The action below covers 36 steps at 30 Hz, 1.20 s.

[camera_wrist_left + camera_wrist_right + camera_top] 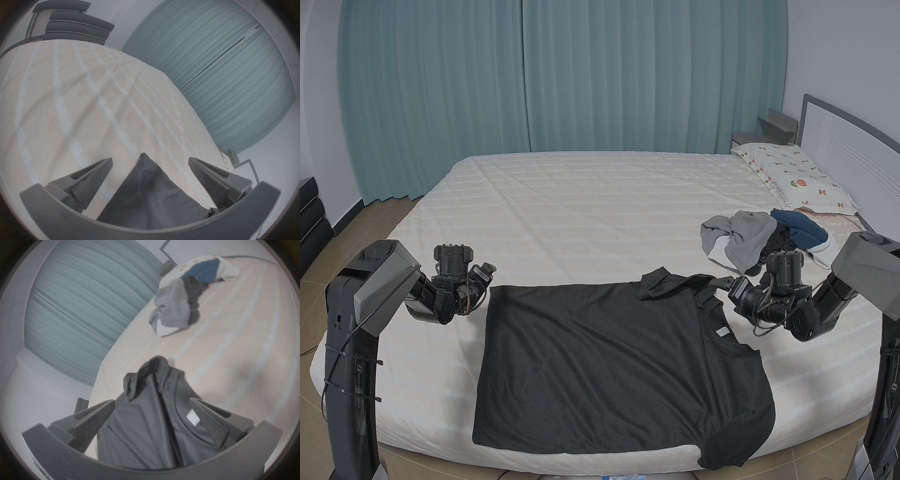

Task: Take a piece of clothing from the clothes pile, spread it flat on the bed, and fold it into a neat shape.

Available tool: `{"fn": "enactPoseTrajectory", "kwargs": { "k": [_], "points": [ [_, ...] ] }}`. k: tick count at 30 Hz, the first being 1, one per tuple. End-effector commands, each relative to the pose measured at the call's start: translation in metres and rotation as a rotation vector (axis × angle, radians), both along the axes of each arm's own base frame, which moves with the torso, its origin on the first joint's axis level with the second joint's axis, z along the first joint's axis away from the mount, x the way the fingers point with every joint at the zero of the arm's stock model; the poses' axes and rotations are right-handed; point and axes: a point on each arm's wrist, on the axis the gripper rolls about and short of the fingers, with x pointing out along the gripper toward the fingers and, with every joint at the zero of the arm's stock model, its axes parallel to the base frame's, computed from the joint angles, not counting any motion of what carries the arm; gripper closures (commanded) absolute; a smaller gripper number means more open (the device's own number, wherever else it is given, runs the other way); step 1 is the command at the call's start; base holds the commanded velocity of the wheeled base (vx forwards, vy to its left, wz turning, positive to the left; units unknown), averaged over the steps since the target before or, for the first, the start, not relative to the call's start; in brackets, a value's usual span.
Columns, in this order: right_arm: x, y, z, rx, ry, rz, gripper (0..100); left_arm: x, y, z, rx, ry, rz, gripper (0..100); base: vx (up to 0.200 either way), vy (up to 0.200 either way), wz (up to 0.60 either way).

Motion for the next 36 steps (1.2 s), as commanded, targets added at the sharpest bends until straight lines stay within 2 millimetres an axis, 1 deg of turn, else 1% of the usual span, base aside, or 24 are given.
{"fn": "enactPoseTrajectory", "kwargs": {
  "k": [1, 3, 4, 5, 6, 9, 11, 13, 15, 20, 23, 24, 26, 27, 32, 34, 36],
  "points": [
    [0.052, 0.021, -0.007, -0.150, -0.018, 0.050, 0, -0.002, 0.001, -0.003, -0.005, 0.013, -0.003, 0, 0.000, 0.000, 0.00],
    [0.059, 0.025, -0.018, -0.192, -0.010, 0.048, 0, -0.002, 0.000, -0.003, -0.005, 0.013, -0.004, 0, 0.000, 0.000, 0.00],
    [0.060, 0.025, -0.019, -0.195, -0.009, 0.048, 0, -0.002, 0.000, -0.003, -0.005, 0.013, -0.004, 0, 0.000, 0.000, 0.00],
    [0.064, 0.032, -0.025, -0.214, -0.009, 0.062, 0, -0.002, 0.000, -0.003, -0.005, 0.015, -0.004, 0, 0.000, 0.000, 0.00],
    [0.067, 0.037, -0.028, -0.220, -0.013, 0.071, 0, -0.002, 0.000, -0.004, -0.004, 0.016, -0.005, 0, 0.000, 0.000, 0.00],
    [0.076, 0.045, -0.027, -0.212, -0.012, 0.083, 0, -0.002, 0.000, -0.006, -0.001, 0.021, -0.006, 0, 0.000, 0.000, 0.00],
    [0.080, 0.053, -0.032, -0.212, 0.019, 0.094, 0, -0.002, -0.002, -0.006, -0.001, 0.021, -0.009, 0, 0.000, 0.000, 0.00],
    [0.084, 0.056, -0.033, -0.204, 0.021, 0.090, 0, -0.002, -0.002, -0.006, -0.001, 0.021, -0.008, 0, 0.000, 0.000, 0.00],
    [0.093, 0.065, -0.025, -0.156, 0.003, 0.075, 0, -0.002, -0.002, -0.007, -0.001, 0.022, -0.008, 0, 0.000, 0.000, 0.00],
    [0.113, 0.068, -0.034, -0.145, 0.001, 0.037, 0, -0.002, -0.002, -0.007, 0.001, 0.021, -0.009, 0, 0.000, 0.000, 0.00],
    [0.124, 0.067, -0.039, -0.146, -0.010, 0.008, 0, -0.002, -0.002, -0.009, 0.001, 0.025, -0.009, 0, 0.000, 0.000, 0.00],
    [0.128, 0.067, -0.040, -0.143, -0.018, 0.003, 100, -0.002, -0.002, -0.010, 0.002, 0.025, -0.009, 0, 0.000, 0.000, 0.00],
    [0.134, 0.066, -0.041, -0.138, -0.037, -0.005, 100, -0.002, -0.002, -0.011, 0.002, 0.029, -0.009, 0, 0.000, 0.000, 0.00],
    [0.134, 0.065, -0.050, -0.143, -0.025, -0.006, 100, -0.002, -0.002, -0.011, 0.002, 0.029, -0.009, 0, 0.000, 0.000, 0.00],
    [0.135, 0.063, -0.048, -0.140, -0.041, -0.011, 100, -0.002, -0.002, -0.012, 0.004, 0.032, -0.010, 0, 0.000, 0.000, 0.00],
    [0.137, 0.058, -0.047, -0.135, -0.053, -0.023, 100, -0.002, -0.002, -0.012, 0.004, 0.032, -0.010, 0, 0.000, 0.000, 0.00],
    [0.141, 0.053, -0.043, -0.126, -0.108, -0.047, 100, -0.002, -0.002, -0.012, 0.005, 0.032, -0.010, 0, 0.000, 0.000, 0.00]
  ]
}}
